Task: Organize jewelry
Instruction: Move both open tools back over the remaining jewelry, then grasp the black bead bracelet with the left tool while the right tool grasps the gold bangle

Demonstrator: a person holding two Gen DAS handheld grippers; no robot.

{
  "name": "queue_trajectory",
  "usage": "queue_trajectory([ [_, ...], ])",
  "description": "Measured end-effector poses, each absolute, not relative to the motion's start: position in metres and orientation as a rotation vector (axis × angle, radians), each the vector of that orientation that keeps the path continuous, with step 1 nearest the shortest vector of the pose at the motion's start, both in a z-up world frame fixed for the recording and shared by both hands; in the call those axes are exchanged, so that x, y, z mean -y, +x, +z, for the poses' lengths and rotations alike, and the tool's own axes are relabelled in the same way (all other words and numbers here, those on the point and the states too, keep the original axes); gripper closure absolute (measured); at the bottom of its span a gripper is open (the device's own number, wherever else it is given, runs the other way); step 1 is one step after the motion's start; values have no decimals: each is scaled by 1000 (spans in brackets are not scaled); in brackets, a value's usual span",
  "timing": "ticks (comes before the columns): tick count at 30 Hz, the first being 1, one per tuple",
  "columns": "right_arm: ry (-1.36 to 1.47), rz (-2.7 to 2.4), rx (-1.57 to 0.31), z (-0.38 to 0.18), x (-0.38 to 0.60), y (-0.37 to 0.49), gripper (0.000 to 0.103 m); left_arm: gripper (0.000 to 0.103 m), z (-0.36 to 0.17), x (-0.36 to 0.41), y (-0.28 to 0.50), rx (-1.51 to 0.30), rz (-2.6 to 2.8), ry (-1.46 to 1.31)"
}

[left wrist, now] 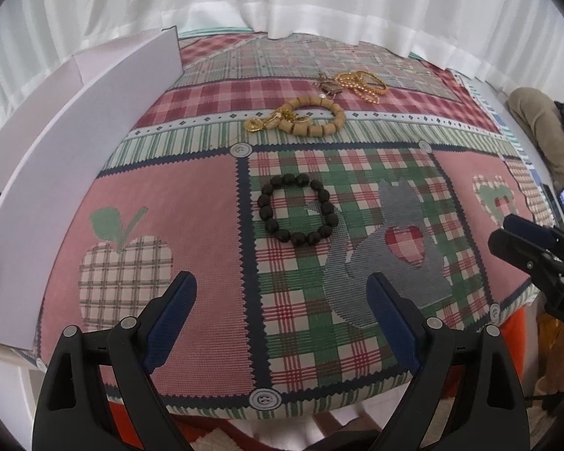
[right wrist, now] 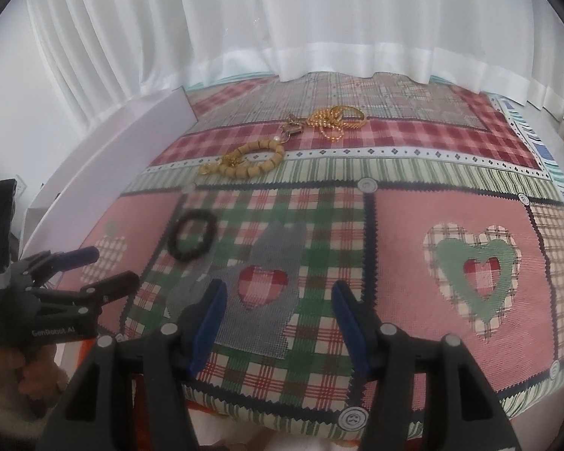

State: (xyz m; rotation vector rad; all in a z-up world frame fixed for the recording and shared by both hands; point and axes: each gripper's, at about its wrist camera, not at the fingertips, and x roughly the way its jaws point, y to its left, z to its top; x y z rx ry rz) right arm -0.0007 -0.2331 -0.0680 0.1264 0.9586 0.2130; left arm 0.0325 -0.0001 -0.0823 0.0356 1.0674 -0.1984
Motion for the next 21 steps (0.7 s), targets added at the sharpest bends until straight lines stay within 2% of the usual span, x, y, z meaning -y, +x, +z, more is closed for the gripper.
queue_trajectory([
  [21, 136, 236, -1009, -82, 232, 2, 44, 11, -102, 0, 44, -1144, -188, 15],
])
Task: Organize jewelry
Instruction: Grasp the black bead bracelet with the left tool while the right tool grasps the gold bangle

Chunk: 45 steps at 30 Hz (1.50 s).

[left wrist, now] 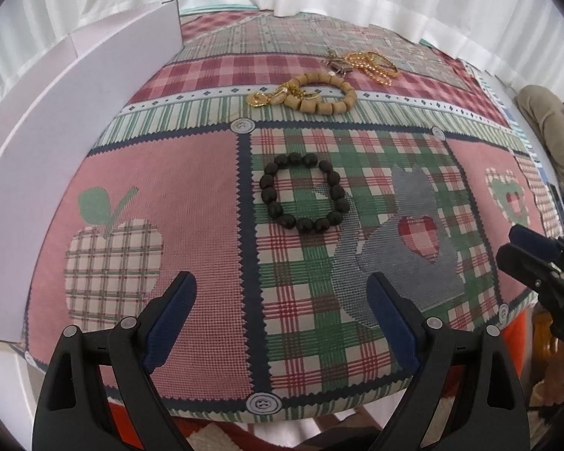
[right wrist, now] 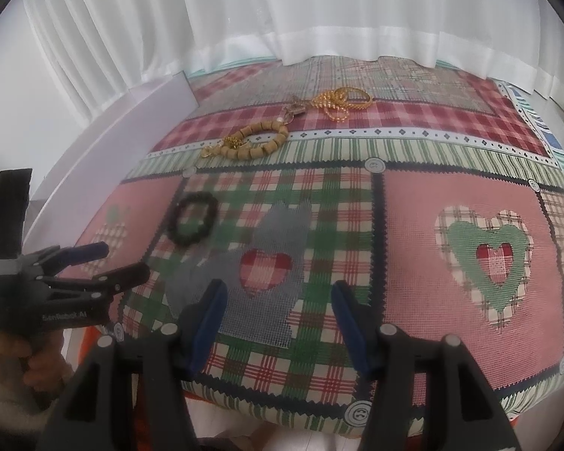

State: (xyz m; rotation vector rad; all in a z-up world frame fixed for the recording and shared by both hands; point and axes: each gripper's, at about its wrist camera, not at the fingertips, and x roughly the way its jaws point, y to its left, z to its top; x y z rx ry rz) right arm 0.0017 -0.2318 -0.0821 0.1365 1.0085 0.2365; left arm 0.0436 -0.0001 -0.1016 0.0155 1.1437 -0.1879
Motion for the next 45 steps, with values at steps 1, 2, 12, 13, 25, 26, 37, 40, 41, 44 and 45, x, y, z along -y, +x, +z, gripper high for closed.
queue_trajectory([
  [1, 135, 238, -1010, -82, 231, 2, 44, 11, -103, -1, 45, -1148, -184, 13],
  [2, 135, 239, -1011, -83, 231, 2, 44, 11, -103, -1, 45, -1151, -182, 13],
  [12, 136, 249, -1034, -87, 229, 5, 44, 11, -108, -5, 48, -1171, -163, -2],
  [13, 135, 250, -1035, -87, 229, 5, 44, 11, -108, -6, 49, -1173, -165, -4],
  [25, 160, 244, -1050, -94, 235, 9, 44, 11, -110, -26, 85, -1195, -144, -93],
  [26, 161, 245, -1052, -94, 235, 9, 44, 11, -111, -25, 88, -1196, -147, -96],
  [37, 158, 238, -1047, -91, 239, 10, 44, 11, -142, -11, 126, -1230, -107, -48],
  [40, 146, 237, -1047, -88, 244, 15, 44, 11, -146, -5, 126, -1219, -90, 4],
  [41, 132, 242, -1042, -83, 246, 20, 44, 11, -147, -3, 126, -1218, -87, 18],
  [44, 112, 273, -1018, -66, 257, 38, 44, 11, -148, -1, 128, -1213, -81, 33],
  [45, 111, 282, -1007, -61, 262, 47, 44, 11, -148, -2, 128, -1213, -81, 32],
])
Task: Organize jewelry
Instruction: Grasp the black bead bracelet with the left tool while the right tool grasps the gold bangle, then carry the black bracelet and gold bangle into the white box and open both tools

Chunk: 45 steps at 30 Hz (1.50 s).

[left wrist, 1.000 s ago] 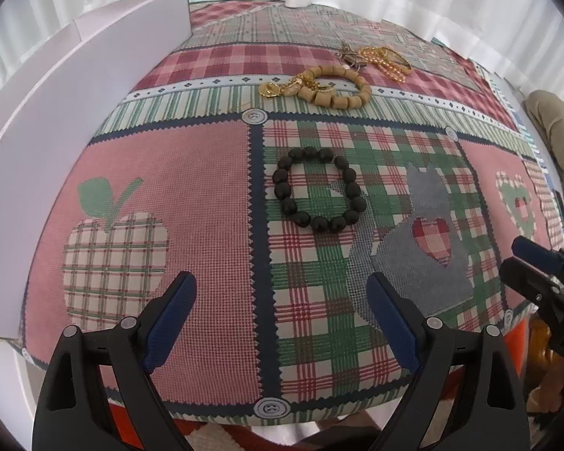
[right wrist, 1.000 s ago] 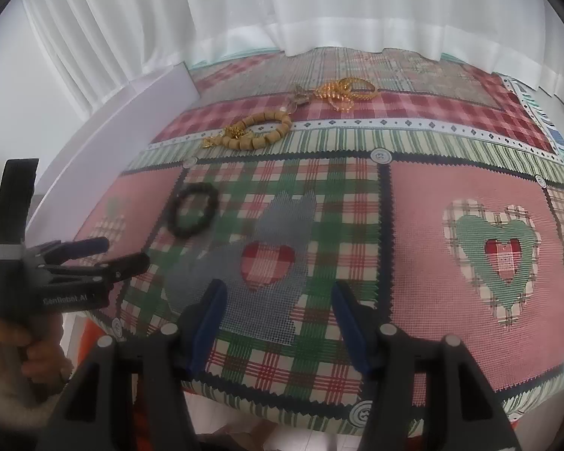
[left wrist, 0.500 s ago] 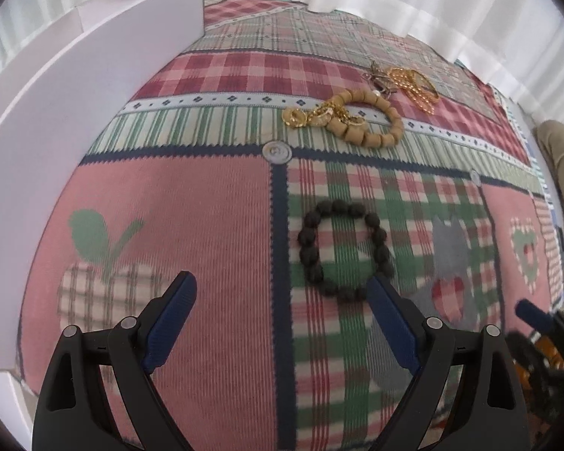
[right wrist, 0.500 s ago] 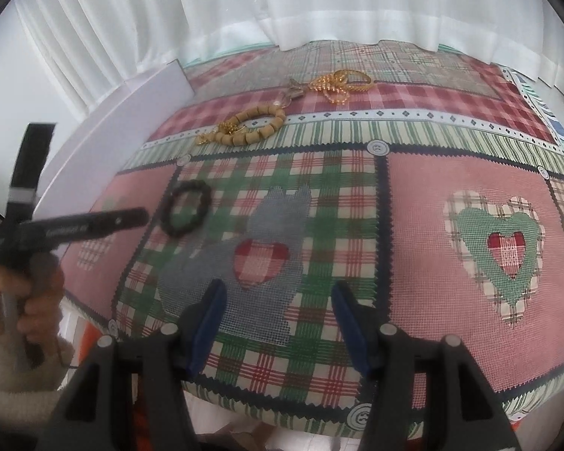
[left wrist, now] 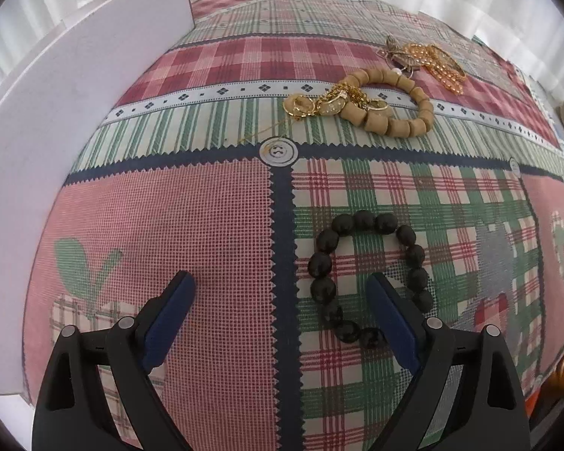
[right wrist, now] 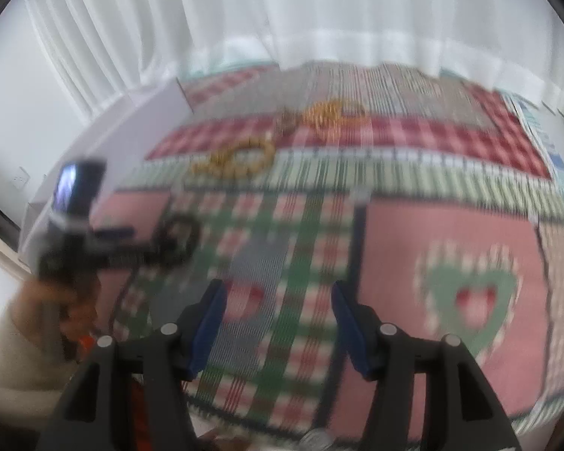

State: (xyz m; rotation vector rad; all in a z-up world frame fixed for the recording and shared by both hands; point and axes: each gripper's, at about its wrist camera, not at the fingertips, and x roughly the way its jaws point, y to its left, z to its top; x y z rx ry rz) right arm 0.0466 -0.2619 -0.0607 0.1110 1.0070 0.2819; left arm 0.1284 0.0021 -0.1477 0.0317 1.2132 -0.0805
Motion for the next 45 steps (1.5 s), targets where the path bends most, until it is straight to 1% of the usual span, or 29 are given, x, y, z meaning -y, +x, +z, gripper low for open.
queue_trajectory([
  [3, 63, 242, -959, -46, 282, 94, 44, 11, -147, 0, 130, -1211, -70, 36],
  [5, 34, 189, -947, -45, 294, 135, 44, 13, -147, 1, 129, -1207, -67, 39],
  [8, 6, 180, -970, -57, 305, 209, 44, 21, -145, 6, 128, -1200, -75, 54],
  [10, 15, 233, -1034, -76, 303, 257, 44, 29, -143, 11, 128, -1197, -87, 70],
  [11, 32, 257, -1070, -86, 300, 275, 51, 31, -143, 14, 128, -1194, -92, 79],
  [12, 47, 276, -1091, -93, 297, 287, 62, 34, -143, 16, 127, -1190, -97, 88],
  [14, 64, 323, -1113, -105, 285, 308, 67, 39, -142, 20, 124, -1186, -109, 90],
  [17, 9, 348, -1131, -113, 261, 321, 73, 49, -142, 26, 125, -1180, -134, 96],
  [19, -15, 323, -1164, -122, 249, 330, 75, 62, -141, 30, 126, -1176, -151, 102],
  [20, -20, 315, -1176, -126, 245, 333, 81, 65, -141, 30, 126, -1173, -157, 106],
  [21, -29, 307, -1201, -132, 241, 337, 84, 74, -140, 33, 126, -1168, -170, 110],
  [22, -31, 304, -1221, -136, 239, 339, 84, 83, -139, 31, 125, -1164, -178, 113],
  [23, -12, 303, -1228, -136, 240, 342, 85, 88, -139, 34, 126, -1160, -185, 118],
  [24, 12, 290, -1235, -137, 243, 344, 91, 93, -139, 36, 127, -1161, -174, 114],
  [25, 31, 285, -1234, -135, 245, 345, 96, 93, -139, 37, 128, -1161, -180, 115],
  [26, 51, 284, -1225, -131, 248, 343, 97, 93, -139, 35, 128, -1162, -184, 108],
  [33, 160, 304, -1204, -104, 283, 316, 97, 93, -137, 7, 129, -1197, -245, -70],
  [36, 123, 304, -1205, -93, 289, 295, 97, 93, -134, -10, 123, -1204, -268, -162],
  [41, -15, 360, -1194, -82, 275, 230, 97, 94, -119, -33, 116, -1190, -297, -262],
  [45, -3, 423, -1195, -84, 263, 186, 97, 94, -96, -46, 111, -1151, -324, -329],
])
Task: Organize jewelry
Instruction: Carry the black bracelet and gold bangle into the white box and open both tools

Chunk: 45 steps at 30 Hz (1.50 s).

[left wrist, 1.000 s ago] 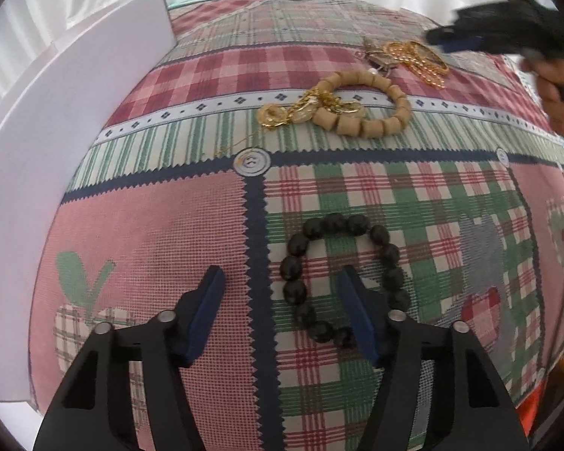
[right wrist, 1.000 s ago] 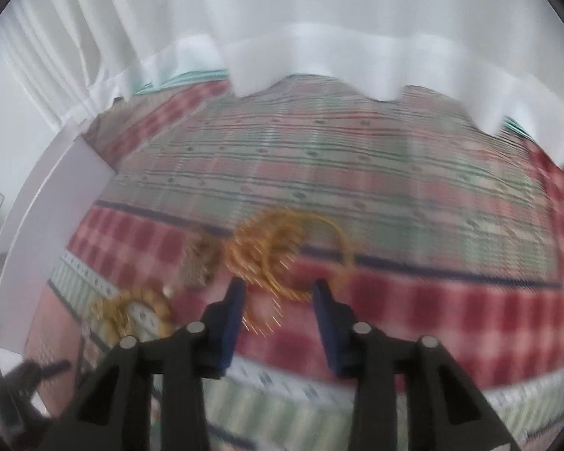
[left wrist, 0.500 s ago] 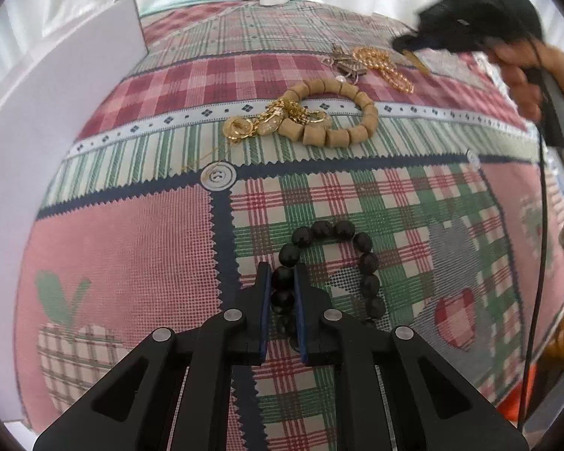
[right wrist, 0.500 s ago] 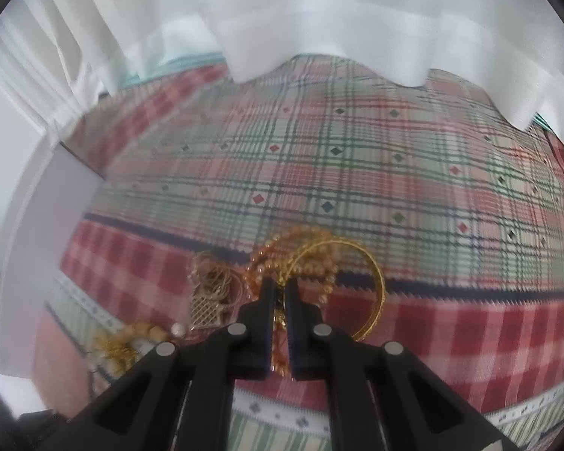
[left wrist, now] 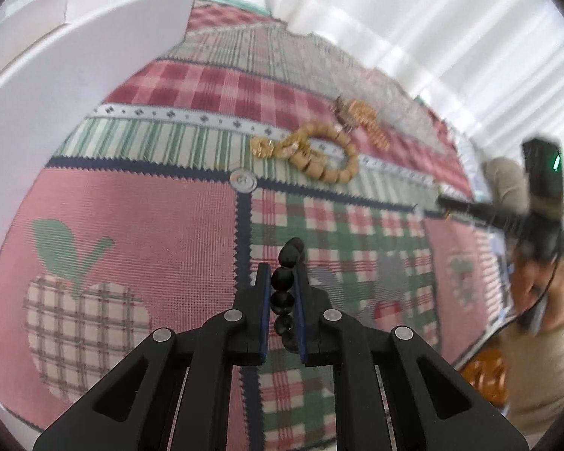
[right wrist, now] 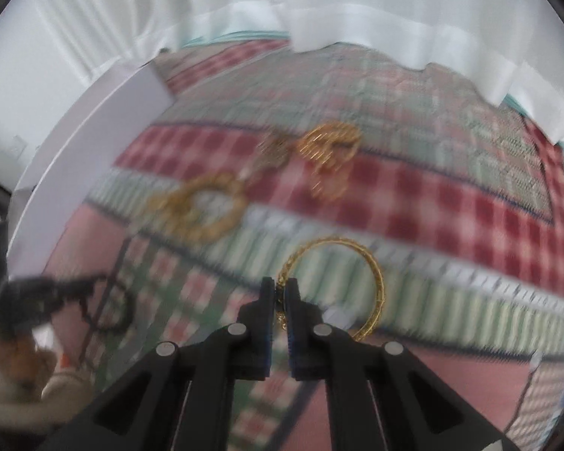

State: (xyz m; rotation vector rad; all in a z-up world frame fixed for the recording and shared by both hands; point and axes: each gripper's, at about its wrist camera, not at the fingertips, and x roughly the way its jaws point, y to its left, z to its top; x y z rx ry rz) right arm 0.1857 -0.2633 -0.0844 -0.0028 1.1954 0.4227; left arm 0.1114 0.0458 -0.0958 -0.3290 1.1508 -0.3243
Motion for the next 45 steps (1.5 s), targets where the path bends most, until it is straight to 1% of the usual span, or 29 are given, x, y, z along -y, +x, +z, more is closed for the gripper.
queue_trajectory([
  [7, 25, 524, -1199, -77, 228, 153, 97, 94, -58, -72, 103, -1088, -302, -397],
  [14, -46, 657, -1126, -31, 161, 146, 97, 94, -9, -118, 88, -1004, -241, -445],
  [22, -150, 826, -1003, 32, 56, 151, 97, 94, 54, -215, 61, -878, -74, -455],
  [25, -193, 892, -961, 51, 10, 150, 97, 94, 64, -255, 56, -859, 34, -435],
  [29, -234, 983, -912, 68, -60, 151, 97, 94, 56, -297, 59, -879, 145, -429],
  [33, -271, 1055, -914, 63, -125, 155, 97, 94, 27, -329, 66, -932, 219, -434],
  [37, -321, 1102, -961, 37, -174, 153, 97, 94, -4, -349, 69, -979, 256, -455],
  [45, -428, 1073, -1080, -36, -229, 151, 97, 93, -36, -368, 76, -1035, 307, -457],
])
